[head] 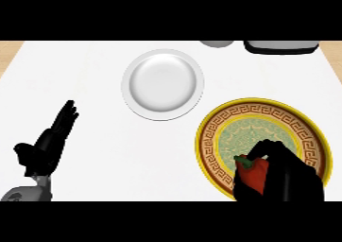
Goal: Pick the bell pepper from the plate and place it in the plate
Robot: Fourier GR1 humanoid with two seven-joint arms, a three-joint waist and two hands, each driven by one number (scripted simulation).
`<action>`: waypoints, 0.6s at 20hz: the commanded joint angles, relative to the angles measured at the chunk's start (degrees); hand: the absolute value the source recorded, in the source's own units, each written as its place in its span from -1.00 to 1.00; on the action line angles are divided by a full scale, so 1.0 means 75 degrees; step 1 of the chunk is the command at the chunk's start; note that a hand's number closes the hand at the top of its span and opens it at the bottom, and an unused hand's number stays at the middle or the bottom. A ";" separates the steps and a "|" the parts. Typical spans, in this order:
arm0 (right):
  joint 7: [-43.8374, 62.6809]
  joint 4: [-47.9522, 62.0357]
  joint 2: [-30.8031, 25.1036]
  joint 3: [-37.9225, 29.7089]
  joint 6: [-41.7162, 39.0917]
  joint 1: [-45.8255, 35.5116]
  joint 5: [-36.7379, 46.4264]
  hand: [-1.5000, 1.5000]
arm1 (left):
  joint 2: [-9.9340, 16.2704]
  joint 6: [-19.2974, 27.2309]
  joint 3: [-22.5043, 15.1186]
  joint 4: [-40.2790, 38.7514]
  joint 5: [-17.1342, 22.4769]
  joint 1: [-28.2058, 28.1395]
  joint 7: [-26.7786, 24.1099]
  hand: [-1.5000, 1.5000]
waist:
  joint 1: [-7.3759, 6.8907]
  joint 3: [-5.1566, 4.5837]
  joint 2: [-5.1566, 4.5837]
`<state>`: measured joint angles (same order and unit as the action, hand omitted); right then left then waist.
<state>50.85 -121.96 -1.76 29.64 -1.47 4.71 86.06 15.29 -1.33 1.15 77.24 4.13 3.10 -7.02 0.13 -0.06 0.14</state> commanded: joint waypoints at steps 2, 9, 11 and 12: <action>0.0084 -0.0481 0.0178 0.0288 -0.0538 -0.0936 0.0745 1.00 | 0.0003 -0.0106 0.0068 -0.0424 -0.0100 0.0332 0.0055 0.00 | -0.0001 0.0003 -0.0014; 0.0718 0.1494 0.0233 -0.0280 0.0059 -0.3110 -0.0490 1.00 | -0.0361 0.0003 0.0065 -0.0362 -0.0214 0.0480 0.0016 0.00 | -0.0044 0.0007 -0.0030; 0.1558 0.1809 0.0234 -0.0481 -0.1052 -0.4793 -0.0993 1.00 | -0.0387 0.0203 0.0002 -0.0114 -0.0340 0.0326 0.0172 0.00 | -0.0113 0.0003 -0.0029; 0.1467 0.2205 0.0234 -0.0689 -0.1008 -0.5039 -0.1315 1.00 | -0.0269 -0.0006 -0.0027 0.0139 -0.0274 0.0212 0.0293 0.00 | -0.0128 0.0004 -0.0028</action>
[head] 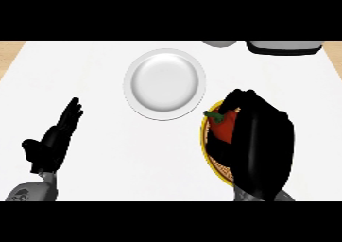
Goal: Pick the bell pepper from the plate and place it in the plate
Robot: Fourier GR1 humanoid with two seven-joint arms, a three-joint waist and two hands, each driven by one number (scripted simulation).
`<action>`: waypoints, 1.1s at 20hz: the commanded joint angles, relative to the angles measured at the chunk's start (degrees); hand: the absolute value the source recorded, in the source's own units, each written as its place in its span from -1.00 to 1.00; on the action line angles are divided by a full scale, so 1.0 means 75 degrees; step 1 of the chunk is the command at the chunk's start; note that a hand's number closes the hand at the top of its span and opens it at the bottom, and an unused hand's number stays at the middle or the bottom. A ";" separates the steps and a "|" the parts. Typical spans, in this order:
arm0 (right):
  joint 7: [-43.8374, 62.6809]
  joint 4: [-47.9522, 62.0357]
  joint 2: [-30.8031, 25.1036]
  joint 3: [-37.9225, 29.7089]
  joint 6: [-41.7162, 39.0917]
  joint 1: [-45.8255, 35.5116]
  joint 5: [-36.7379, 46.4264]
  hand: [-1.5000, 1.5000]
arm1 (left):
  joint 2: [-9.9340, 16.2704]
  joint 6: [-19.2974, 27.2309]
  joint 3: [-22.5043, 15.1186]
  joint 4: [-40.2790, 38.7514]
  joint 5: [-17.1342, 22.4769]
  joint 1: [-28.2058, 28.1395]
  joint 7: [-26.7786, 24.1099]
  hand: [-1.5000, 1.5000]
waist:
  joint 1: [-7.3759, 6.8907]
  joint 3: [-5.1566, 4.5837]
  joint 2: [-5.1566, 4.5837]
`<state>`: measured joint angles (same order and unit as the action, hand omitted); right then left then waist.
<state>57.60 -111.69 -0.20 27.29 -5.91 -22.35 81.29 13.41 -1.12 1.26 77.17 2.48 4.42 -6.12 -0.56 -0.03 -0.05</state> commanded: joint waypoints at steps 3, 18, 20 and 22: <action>0.0244 0.2134 0.0026 -0.0657 0.0642 -0.1741 -0.1252 1.00 | -0.0018 -0.0159 0.0005 0.0142 0.0000 -0.0055 0.0161 0.00 | -0.0055 0.0003 -0.0013; -0.0569 0.8228 0.0027 -0.0509 0.4473 -0.4661 -0.3575 1.00 | -0.0186 -0.0178 -0.0053 -0.0248 -0.0230 0.0508 0.0154 0.00 | -0.0289 0.0002 -0.0097; -0.0317 0.8742 0.0027 -0.0257 0.4453 -0.5434 -0.4096 1.00 | -0.0125 -0.0206 -0.0037 -0.0152 -0.0289 0.0197 0.0018 0.00 | -0.0325 0.0000 -0.0073; -0.0163 0.8482 0.0026 -0.0580 0.5941 -0.4934 -0.3723 1.00 | -0.0350 -0.0034 -0.0253 -0.0211 -0.0464 0.0248 -0.0050 0.00 | -0.0459 0.0005 -0.0143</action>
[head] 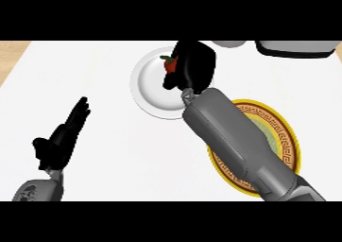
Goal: Pick the bell pepper from the plate and place it in the plate
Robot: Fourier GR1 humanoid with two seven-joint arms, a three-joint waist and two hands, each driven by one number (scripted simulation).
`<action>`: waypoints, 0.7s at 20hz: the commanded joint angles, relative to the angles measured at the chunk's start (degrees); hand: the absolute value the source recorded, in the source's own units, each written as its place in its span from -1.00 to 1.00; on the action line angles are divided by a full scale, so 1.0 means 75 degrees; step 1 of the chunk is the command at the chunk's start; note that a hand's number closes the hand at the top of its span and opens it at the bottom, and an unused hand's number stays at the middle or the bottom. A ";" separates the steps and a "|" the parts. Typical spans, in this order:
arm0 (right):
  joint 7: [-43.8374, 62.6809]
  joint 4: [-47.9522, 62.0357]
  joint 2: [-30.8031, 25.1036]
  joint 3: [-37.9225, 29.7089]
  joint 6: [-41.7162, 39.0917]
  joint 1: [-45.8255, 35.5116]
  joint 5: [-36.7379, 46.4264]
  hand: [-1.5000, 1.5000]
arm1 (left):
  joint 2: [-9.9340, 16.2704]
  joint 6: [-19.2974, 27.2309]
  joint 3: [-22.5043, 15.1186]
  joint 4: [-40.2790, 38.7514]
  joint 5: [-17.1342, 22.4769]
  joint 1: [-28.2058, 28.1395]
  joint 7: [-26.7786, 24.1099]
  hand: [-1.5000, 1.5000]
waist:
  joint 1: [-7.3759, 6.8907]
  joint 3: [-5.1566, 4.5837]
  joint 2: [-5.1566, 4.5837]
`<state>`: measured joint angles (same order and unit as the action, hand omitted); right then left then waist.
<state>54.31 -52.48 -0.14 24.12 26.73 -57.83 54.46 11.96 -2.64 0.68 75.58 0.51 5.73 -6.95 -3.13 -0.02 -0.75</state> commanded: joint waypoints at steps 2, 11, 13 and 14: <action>0.0373 0.1231 0.0018 -0.0186 0.1910 -0.0406 -0.0513 -1.00 | 0.0030 -0.0123 0.0054 0.0104 0.0133 0.0253 0.0233 0.00 | -0.0198 0.0001 -0.0058; -0.0358 0.2321 0.0017 -0.0471 0.2947 -0.0767 -0.1985 -1.00 | 0.0016 -0.0237 0.0048 -0.0004 0.0080 -0.0050 -0.0091 0.00 | -0.0130 0.0005 -0.0031; -0.0377 0.2142 0.0017 -0.0442 0.3947 -0.0650 -0.1836 -1.00 | 0.0136 -0.0272 0.0151 -0.0303 0.0050 0.0291 -0.0165 0.00 | -0.0104 0.0003 -0.0056; -0.0625 0.2226 0.0017 -0.0593 0.4473 -0.0482 -0.1741 -1.00 | 0.0107 -0.0219 0.0178 -0.0039 0.0131 0.0197 0.0031 0.00 | -0.0142 0.0011 -0.0059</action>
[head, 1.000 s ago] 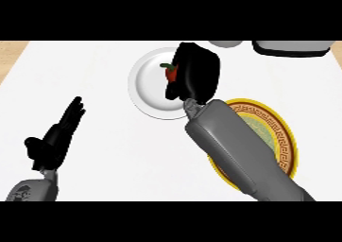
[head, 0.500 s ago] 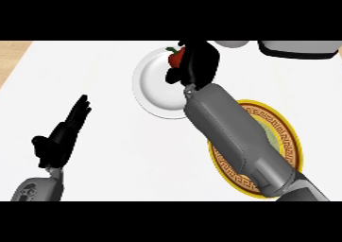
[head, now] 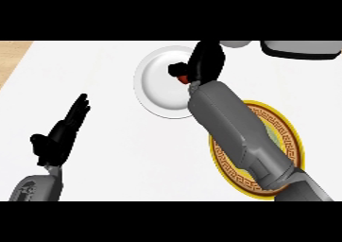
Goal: Pick the bell pepper from the plate and place it in the plate
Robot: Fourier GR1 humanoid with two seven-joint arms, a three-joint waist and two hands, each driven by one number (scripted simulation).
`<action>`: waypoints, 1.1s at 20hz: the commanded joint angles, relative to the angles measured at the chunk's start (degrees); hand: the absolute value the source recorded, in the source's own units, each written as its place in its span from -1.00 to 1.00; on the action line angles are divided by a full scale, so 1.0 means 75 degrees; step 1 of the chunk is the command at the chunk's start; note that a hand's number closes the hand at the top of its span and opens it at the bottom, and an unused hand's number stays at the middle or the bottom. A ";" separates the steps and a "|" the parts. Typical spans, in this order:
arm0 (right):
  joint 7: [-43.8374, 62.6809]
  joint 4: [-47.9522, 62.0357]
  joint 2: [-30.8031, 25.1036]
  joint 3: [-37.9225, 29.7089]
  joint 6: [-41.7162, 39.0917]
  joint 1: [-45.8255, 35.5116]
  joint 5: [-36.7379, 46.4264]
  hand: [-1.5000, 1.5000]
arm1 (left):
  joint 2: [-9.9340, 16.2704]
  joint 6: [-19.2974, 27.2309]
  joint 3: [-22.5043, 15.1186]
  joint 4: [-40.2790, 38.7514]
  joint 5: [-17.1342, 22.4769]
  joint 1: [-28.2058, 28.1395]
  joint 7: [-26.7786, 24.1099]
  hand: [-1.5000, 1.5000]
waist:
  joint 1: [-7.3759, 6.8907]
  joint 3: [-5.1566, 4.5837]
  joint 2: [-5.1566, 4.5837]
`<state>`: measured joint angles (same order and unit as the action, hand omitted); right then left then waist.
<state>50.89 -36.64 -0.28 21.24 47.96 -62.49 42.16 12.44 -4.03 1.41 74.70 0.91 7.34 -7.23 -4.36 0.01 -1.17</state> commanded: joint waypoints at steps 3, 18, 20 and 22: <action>-0.0303 -0.0534 0.0035 -0.0242 0.2375 0.0475 -0.0549 -1.00 | 0.0162 -0.0006 0.0230 0.0084 0.0097 -0.0044 0.0043 0.00 | 0.0124 0.0010 0.0066; -0.4896 -0.5761 -0.1317 -0.0139 0.1106 0.5595 -0.3847 -1.00 | 0.0166 -0.0009 0.0400 0.0367 0.0097 -0.0550 0.0021 0.00 | 0.0607 0.0012 0.0149; -0.5132 -0.6055 -0.1251 0.0055 0.1024 0.6049 -0.3679 -1.00 | -0.0085 0.0204 0.0250 0.0252 -0.0174 -0.0944 -0.0421 0.00 | 0.0603 0.0004 0.0164; -0.5853 -0.6157 -0.1381 -0.0231 0.0725 0.6470 -0.4218 -1.00 | 0.0144 0.0153 0.0503 0.0057 -0.0037 -0.0036 0.0200 0.00 | 0.0615 0.0004 0.0154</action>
<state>14.11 -78.01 -8.54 20.07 57.67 -20.81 15.07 13.08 -3.58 4.51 75.63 1.30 4.37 -7.36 0.16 0.06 -0.03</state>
